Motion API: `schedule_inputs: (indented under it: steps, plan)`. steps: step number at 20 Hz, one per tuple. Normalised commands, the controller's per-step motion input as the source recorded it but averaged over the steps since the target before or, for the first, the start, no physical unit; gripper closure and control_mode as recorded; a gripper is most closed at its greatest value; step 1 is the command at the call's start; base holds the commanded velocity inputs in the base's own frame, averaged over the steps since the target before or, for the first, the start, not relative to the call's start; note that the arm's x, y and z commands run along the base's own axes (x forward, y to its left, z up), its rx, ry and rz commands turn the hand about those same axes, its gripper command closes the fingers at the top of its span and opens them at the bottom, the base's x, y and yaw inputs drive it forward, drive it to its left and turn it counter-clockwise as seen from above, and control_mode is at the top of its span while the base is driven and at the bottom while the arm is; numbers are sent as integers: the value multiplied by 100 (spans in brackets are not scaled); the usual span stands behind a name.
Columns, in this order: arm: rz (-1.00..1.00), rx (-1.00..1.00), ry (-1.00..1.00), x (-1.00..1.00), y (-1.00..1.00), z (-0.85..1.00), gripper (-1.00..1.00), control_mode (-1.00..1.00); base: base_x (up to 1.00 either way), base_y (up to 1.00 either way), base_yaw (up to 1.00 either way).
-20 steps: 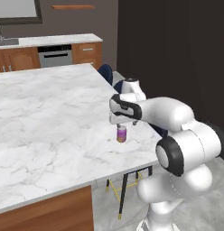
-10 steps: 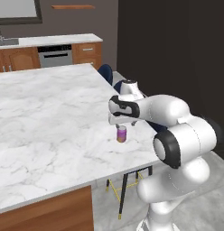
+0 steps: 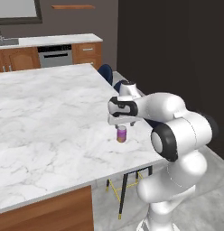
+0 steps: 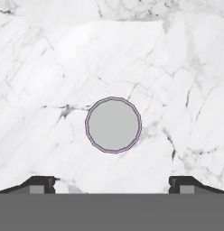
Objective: Four empty soda cans are scattered around the kitchen. Gather all the cans and cluster them next to the stove for recycling.
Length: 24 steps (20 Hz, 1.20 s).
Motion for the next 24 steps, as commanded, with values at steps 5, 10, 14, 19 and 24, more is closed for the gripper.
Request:
schedule_inputs:
  steps: [5, 10, 14, 19, 24]
  plan:
    - [0, 0, 0, 19, 1, -11, -100, -100, 0, 0, 0]
    - [0, 0, 0, 15, 1, -11, -100, -100, 0, 0, 0]
    - [0, 0, 0, 10, 1, -12, -100, -100, 0, 0, 0]
    - [0, 0, 1, 1, 0, -20, -100, -100, 0, 0, 0]
    - [0, 0, 0, 5, 0, -15, -100, -100, 0, 0, 0]
